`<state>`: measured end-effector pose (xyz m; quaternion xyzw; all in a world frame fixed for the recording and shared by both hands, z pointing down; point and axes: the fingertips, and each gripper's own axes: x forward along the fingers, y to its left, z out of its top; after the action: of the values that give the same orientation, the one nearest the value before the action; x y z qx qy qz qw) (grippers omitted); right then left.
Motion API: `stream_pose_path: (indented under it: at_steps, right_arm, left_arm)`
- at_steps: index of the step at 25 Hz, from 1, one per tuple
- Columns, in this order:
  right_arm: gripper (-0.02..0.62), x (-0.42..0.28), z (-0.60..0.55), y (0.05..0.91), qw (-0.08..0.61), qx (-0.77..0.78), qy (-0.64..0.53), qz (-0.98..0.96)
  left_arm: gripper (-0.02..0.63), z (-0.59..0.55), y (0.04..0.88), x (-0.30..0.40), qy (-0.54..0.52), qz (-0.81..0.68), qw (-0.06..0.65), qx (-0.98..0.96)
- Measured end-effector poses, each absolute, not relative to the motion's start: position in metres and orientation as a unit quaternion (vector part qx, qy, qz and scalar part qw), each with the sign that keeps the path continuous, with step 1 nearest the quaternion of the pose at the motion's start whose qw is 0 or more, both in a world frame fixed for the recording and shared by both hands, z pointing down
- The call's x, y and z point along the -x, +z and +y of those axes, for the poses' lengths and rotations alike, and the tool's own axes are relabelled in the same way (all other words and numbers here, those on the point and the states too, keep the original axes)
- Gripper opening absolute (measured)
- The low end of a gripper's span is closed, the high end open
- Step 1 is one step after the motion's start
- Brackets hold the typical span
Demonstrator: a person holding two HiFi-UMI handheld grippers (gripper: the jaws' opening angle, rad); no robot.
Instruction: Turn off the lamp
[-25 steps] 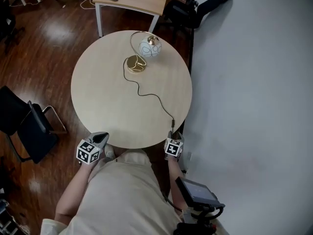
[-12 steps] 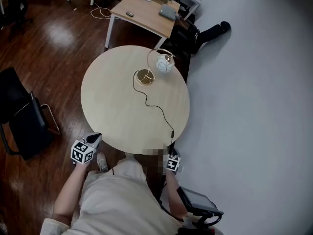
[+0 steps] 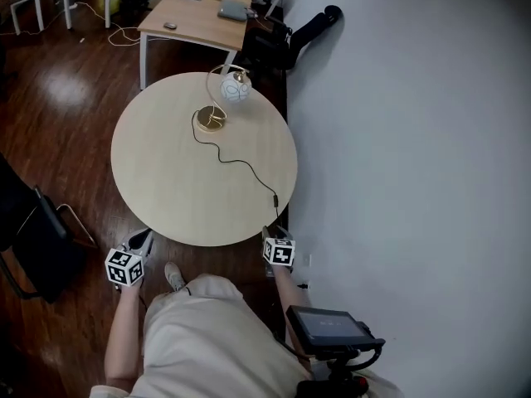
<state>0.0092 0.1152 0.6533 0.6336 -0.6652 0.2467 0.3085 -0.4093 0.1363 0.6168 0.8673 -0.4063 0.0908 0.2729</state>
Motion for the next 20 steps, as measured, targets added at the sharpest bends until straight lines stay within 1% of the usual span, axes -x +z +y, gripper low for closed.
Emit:
stream_pose_path:
  at_steps: [7,11,13,16,20]
  right_arm:
    - [0.15,-0.004,0.125,0.632,0.287,-0.624,0.235,-0.688]
    - [0.15,-0.002,0.139,0.62,0.244,-0.62,0.269,-0.695]
    - [0.15,0.003,0.146,0.613,0.234,-0.613,0.269,-0.705]
    - [0.147,0.016,0.16,0.608,0.228,-0.597,0.27,-0.72]
    - [0.147,0.011,0.178,0.617,0.219,-0.591,0.282,-0.723]
  left_arm:
    - [-0.017,0.176,0.617,0.371,0.121,-0.377,0.266,-0.879]
    - [-0.017,0.207,0.616,0.353,0.139,-0.374,0.276,-0.875]
    - [-0.017,0.227,0.614,0.343,0.148,-0.373,0.28,-0.872]
    - [-0.017,0.255,0.597,0.329,0.161,-0.365,0.274,-0.875]
    - [-0.017,0.27,0.579,0.304,0.166,-0.355,0.266,-0.881]
